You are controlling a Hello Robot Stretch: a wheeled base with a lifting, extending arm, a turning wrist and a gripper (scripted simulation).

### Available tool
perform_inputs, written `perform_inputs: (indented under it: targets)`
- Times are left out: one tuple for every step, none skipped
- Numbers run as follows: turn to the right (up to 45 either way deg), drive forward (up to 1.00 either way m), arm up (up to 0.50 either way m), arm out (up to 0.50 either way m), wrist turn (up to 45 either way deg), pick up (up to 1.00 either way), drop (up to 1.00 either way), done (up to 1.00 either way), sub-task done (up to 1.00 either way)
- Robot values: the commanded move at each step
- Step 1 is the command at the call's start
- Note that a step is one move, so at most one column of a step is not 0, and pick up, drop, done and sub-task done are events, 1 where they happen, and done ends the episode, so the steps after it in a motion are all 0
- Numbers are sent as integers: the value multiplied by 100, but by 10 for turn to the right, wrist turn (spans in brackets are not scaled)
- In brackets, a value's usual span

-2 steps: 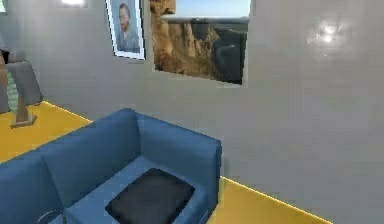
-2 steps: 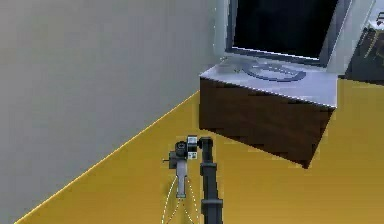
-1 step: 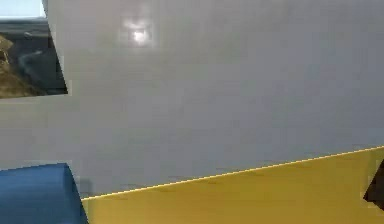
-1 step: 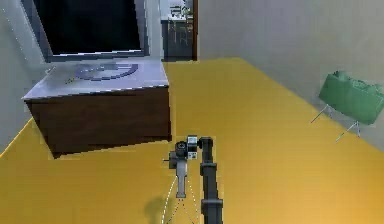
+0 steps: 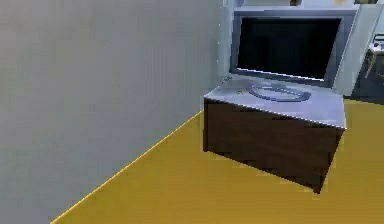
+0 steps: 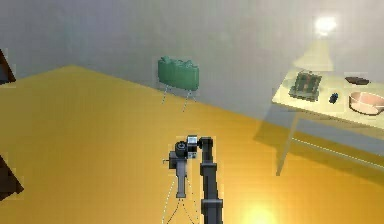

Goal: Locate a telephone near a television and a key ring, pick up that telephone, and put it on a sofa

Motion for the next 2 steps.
perform_inputs:
  targets:
    - [360, 0, 0, 0, 0, 0, 0, 0, 0]
    - [0, 10, 0, 0, 0, 0, 0, 0, 0]
